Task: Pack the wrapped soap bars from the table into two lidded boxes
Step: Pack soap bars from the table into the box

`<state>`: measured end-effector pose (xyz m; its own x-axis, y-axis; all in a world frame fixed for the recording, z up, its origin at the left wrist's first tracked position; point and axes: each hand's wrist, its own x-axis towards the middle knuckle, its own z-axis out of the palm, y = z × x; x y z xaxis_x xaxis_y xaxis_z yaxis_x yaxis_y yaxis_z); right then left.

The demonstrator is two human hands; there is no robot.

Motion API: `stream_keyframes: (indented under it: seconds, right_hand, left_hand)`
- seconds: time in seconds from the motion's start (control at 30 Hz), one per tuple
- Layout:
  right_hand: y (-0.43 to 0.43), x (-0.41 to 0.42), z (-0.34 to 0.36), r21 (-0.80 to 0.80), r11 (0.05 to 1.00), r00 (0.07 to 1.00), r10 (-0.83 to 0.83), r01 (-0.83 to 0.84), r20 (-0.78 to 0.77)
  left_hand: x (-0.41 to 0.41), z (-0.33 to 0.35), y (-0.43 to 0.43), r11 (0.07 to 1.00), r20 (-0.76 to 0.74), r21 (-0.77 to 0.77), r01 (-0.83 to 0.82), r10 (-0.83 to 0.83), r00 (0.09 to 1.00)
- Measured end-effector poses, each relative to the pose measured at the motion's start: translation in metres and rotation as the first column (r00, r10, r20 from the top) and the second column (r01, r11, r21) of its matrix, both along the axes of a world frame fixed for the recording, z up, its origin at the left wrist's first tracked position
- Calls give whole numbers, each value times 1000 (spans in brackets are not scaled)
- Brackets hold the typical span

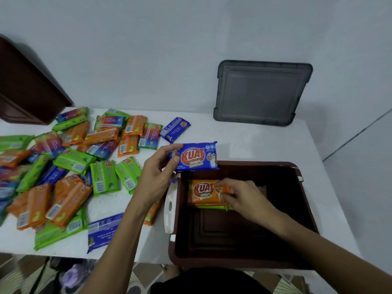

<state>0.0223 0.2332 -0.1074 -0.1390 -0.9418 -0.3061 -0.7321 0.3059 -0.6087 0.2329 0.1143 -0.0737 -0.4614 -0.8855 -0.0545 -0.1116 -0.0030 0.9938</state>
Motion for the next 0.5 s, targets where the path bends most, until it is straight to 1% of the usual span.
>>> stream_keyframes:
  seconds: [0.07, 0.1, 0.13, 0.17, 0.2, 0.23, 0.27, 0.3, 0.33, 0.37, 0.4, 0.43, 0.5]
  right_hand:
    - [4, 0, 9, -107, 994, 993, -14, 1, -116]
    - [6, -2, 17, -182, 983, 988, -62, 36, -143]
    - [8, -5, 25, -249, 964, 985, -126, 94, -115]
    - [9, -9, 33, -291, 941, 983, -184, 175, -3]
    - [11, -11, 43, -289, 921, 959, -213, 261, 187]
    - [13, -12, 52, -238, 916, 889, -207, 323, 408]
    - [15, -13, 57, -167, 925, 791, -188, 342, 583]
    - [18, -14, 60, -120, 935, 718, -170, 334, 674]
    - [21, -16, 62, -108, 941, 689, -155, 321, 708]
    - [24, -18, 64, -112, 940, 688, -150, 321, 710]
    - [28, -22, 65, -112, 934, 694, -168, 339, 700]
    - [33, -28, 64, -105, 925, 704, -202, 366, 681]
    - [44, -43, 63, -95, 908, 742, -270, 409, 614]
  left_hand:
    - [-1, 0, 3, 999, 15, -31, 10, -9, 1000]
    - [-2, 1, 6, 998, 20, -53, 14, -13, 1000]
    - [-2, 1, 9, 997, 23, -73, 20, -19, 1000]
    - [-4, 2, 13, 996, 17, -85, 34, -33, 999]
    - [-6, 3, 17, 994, 6, -90, 55, -55, 998]
    - [-10, 4, 22, 993, -1, -91, 80, -80, 997]
    - [-14, 5, 26, 990, 4, -92, 110, -110, 994]
    - [-19, 6, 31, 984, 23, -95, 148, -146, 989]
    - [-25, 7, 35, 976, 55, -110, 190, -185, 981]
    - [-30, 7, 38, 959, 112, -160, 232, -215, 970]
    - [-33, 5, 39, 928, 204, -252, 273, -225, 953]
    - [-34, 2, 37, 878, 310, -368, 307, -196, 930]
    - [-32, -7, 29, 759, 460, -561, 330, -45, 887]
